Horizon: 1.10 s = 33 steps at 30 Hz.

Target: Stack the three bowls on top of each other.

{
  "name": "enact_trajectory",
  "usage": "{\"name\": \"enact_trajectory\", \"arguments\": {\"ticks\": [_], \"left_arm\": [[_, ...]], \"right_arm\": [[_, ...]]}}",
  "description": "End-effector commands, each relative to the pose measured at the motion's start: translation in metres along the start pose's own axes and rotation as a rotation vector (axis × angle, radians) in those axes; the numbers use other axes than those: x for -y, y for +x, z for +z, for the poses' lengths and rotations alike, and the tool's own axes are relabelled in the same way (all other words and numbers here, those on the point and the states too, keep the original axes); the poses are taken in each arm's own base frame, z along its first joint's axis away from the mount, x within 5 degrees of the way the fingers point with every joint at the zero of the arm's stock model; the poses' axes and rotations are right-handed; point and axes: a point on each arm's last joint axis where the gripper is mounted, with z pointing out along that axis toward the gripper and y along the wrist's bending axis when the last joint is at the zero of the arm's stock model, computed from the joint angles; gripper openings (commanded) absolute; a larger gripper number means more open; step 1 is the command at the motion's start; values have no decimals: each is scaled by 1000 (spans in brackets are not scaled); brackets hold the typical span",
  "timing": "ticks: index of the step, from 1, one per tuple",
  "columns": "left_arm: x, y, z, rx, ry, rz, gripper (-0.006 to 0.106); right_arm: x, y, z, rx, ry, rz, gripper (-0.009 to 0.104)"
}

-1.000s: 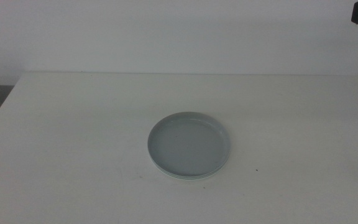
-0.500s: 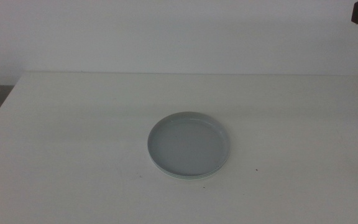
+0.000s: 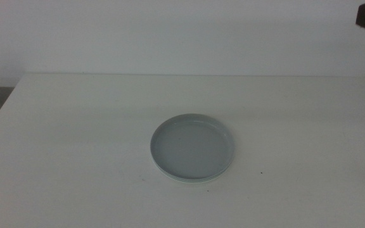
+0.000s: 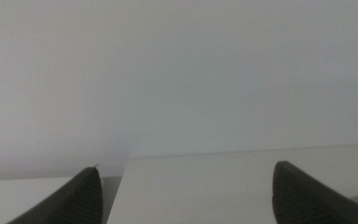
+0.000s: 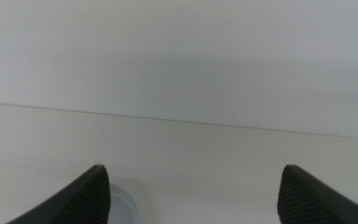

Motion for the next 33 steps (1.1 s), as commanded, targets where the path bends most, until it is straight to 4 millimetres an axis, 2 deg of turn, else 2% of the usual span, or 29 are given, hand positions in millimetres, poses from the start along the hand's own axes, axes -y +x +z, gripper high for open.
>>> {"name": "enact_trajectory", "arguments": {"ticks": [1,5,8,11,15,19,22,26,33], "left_arm": [[0,1,1,13,-2,-10,94],[4,11,11,63,27,-81,94],[4,24,21,152,18,-108,94],[4,44,23,210,0,-86,94],[7,82,18,138,7,-87,94],[9,111,13,150,11,-106,94],[11,132,12,143,11,-106,94],[13,157,20,70,12,-106,94],[13,164,21,37,13,-100,94]], "right_arm": [[3,7,4,25,8,-3,92],[15,33,5,141,36,5,92],[28,59,-10,234,91,3,92],[40,94,-34,292,173,23,92],[46,149,-55,316,246,40,92],[45,204,-59,322,250,47,92],[45,234,-61,336,249,48,92],[46,266,-54,265,257,59,92],[48,271,-53,216,273,37,92]]}}
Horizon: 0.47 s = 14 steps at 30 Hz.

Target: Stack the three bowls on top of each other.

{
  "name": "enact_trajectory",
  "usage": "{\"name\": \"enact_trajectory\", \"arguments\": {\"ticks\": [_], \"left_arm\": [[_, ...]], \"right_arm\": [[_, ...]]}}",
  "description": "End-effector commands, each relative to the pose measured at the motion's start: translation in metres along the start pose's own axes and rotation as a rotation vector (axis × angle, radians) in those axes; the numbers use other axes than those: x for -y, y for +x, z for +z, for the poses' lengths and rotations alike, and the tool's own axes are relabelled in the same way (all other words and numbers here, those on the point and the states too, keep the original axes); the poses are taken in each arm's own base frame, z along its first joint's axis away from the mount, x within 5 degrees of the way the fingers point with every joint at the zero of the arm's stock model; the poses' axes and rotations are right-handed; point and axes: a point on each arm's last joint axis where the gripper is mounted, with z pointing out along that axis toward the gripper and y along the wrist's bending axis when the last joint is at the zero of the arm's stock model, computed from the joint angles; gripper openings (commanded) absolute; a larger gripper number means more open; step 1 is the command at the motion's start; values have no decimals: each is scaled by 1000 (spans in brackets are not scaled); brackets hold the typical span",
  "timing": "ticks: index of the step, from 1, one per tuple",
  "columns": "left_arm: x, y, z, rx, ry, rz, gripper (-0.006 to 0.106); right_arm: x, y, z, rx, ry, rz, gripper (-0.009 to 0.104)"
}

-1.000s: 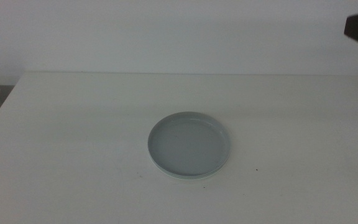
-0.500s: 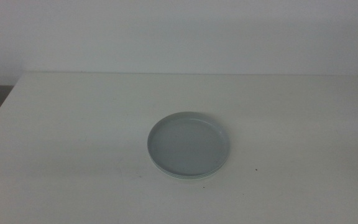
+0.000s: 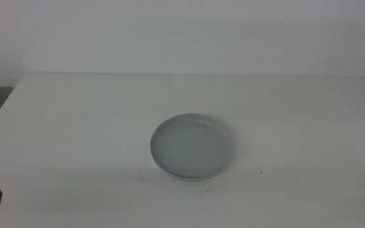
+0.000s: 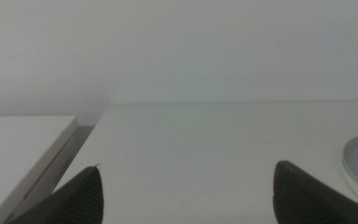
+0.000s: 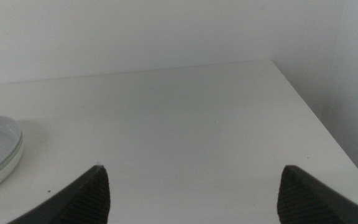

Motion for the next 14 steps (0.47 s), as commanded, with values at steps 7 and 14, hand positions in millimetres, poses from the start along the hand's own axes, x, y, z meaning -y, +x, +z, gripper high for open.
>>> {"name": "enact_trajectory", "arguments": {"ticks": [7,14], "left_arm": [[0,-2,0,27,-2,-11,94],[0,-2,0,27,-2,-11,94]], "right_arm": [[1,1,0,-3,10,-12,92],[1,1,0,-3,9,-5,92]]}}
